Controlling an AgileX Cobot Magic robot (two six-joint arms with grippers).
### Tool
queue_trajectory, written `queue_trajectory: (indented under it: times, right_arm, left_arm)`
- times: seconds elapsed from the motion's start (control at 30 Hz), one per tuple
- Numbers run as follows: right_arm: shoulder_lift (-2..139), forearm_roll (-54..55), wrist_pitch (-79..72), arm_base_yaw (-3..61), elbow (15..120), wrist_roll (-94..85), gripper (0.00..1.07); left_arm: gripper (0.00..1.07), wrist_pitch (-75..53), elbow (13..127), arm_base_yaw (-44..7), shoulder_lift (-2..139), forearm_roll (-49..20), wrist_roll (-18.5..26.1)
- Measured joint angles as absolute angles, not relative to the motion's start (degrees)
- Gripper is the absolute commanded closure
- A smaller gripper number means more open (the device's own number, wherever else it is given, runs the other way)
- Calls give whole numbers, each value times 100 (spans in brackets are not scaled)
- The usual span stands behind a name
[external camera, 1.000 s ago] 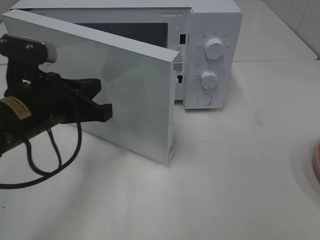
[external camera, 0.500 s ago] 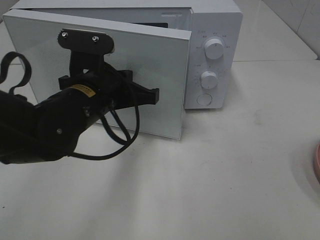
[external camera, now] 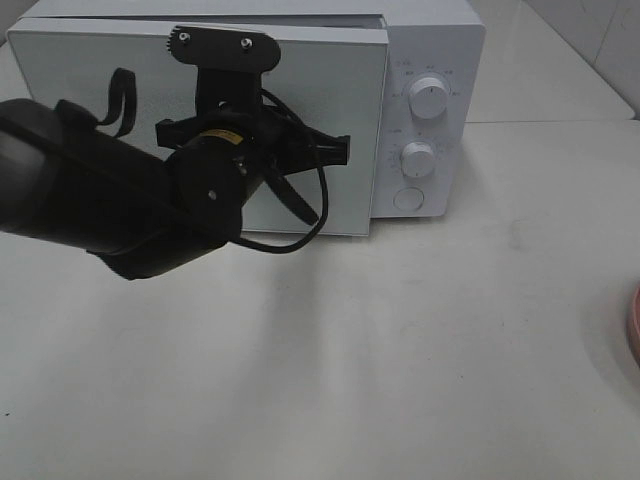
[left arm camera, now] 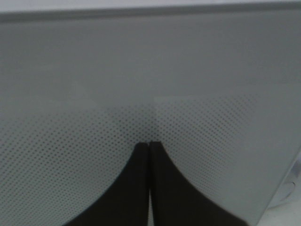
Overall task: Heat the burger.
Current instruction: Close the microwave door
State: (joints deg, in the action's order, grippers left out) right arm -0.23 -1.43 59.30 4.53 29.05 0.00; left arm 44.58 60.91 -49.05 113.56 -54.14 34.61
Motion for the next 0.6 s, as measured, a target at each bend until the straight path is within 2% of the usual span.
queue_trajectory:
  times: [0.13,0.23,0.3,0.6]
  right_arm:
    - [-23,-143,5930,453,2905,0,31]
    - [-23,-143,5930,453,2905,0,31]
    - [-23,-143,5930,453,2905,0,31]
    - [-23,-143,5930,453,2905,0,31]
  left_arm:
    - [107,4395,6537,-4973,11643,-5724,3919]
    - [107,4349,6629,-4985,11700,-5758,3999]
    - [107,4274,6916,-4990,11860,-5833,4228]
    - [107,3707,7133,-4744,11923,-5890,4274]
